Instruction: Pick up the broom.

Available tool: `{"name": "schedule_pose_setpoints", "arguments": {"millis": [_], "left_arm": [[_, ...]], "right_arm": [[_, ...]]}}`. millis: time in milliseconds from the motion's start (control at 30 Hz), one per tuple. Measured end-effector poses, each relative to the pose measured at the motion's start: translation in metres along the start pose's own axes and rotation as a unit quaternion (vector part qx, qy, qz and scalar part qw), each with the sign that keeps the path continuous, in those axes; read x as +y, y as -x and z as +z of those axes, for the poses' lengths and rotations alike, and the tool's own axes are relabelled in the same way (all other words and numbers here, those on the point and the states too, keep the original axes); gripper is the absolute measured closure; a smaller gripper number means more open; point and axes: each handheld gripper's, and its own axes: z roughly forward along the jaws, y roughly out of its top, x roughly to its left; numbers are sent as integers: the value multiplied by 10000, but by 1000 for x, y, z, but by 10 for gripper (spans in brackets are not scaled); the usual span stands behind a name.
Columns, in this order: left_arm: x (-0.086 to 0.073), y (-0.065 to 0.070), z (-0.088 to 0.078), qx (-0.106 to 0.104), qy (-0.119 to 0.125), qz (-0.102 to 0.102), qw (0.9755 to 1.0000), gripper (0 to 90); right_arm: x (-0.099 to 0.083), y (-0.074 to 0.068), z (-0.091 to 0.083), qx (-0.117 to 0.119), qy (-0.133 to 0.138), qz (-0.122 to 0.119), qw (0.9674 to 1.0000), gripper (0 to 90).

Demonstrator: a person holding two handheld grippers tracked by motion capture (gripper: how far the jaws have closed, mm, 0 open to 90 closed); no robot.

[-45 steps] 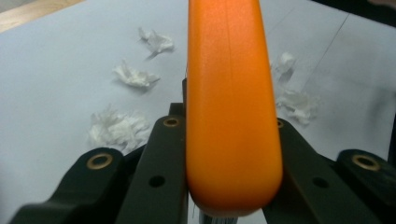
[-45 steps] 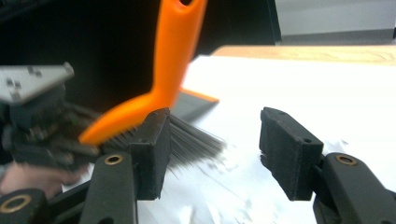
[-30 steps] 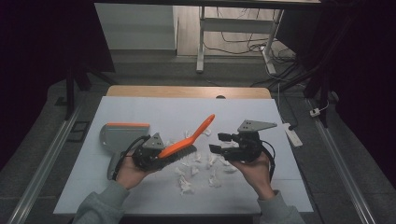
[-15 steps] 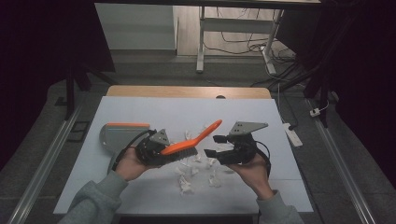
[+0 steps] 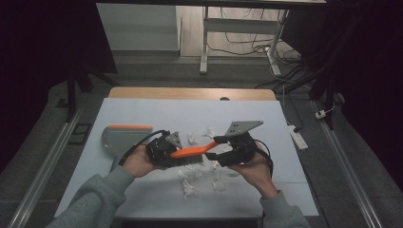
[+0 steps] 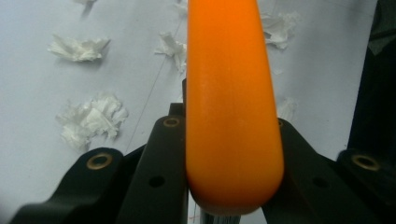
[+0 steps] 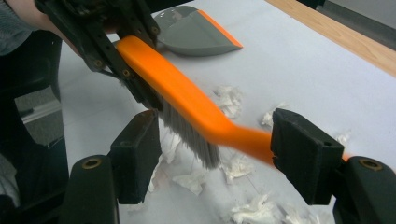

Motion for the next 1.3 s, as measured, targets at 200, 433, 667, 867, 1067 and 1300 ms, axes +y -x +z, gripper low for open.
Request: {"name": "schedule_pose_setpoints", "arguments": {"millis": [200,433,667,867,1067,1300], "left_arm": [[5,-2,6,-43,-184,81,9998,805],[11,-2,15,-153,-408,186,9989,806],[20,1,19,-171,-656,357,9971,806],[24,4,18,-232,-736,574,9954,806],[23,3,13,-282,-623,579,9960,806],[22,5,15,-377,-704,758,9939,807]], "right_arm": [[16,0,11,96,-472,-331,9983,333],[19,8,32,480,-1073,-523,9917,356],[14,10,51,694,-1640,-759,9811,374],[10,10,62,767,-1923,-983,9734,461],[3,13,58,824,-1921,-953,9732,591],[-2,6,62,1011,-2052,-1319,9645,649]]}}
